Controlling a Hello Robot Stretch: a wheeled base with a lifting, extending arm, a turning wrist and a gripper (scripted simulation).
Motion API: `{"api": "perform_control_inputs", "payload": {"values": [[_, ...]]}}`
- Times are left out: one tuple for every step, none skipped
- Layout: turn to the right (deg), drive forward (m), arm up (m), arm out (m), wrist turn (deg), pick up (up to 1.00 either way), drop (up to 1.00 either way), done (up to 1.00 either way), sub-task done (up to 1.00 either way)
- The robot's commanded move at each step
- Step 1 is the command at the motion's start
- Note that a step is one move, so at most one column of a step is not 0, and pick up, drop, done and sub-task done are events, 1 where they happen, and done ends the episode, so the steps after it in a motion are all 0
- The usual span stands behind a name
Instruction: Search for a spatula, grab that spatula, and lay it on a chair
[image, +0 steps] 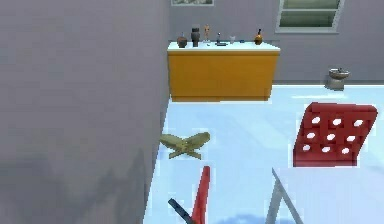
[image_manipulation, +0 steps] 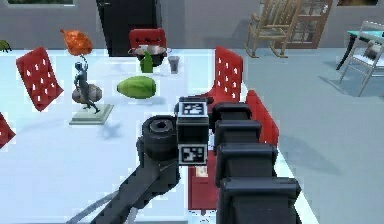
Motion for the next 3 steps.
{"api": "perform_control_inputs", "payload": {"values": [[0.0, 0.00, 0.00, 0.00, 39.0, 0.00, 0.00, 0.00, 0.00], [0.0, 0.00, -0.30, 0.00, 0.0, 0.00, 0.00, 0.00, 0.00], [0.0, 0.00, -0.32, 0.00, 0.0, 0.00, 0.00, 0.00, 0.00]]}}
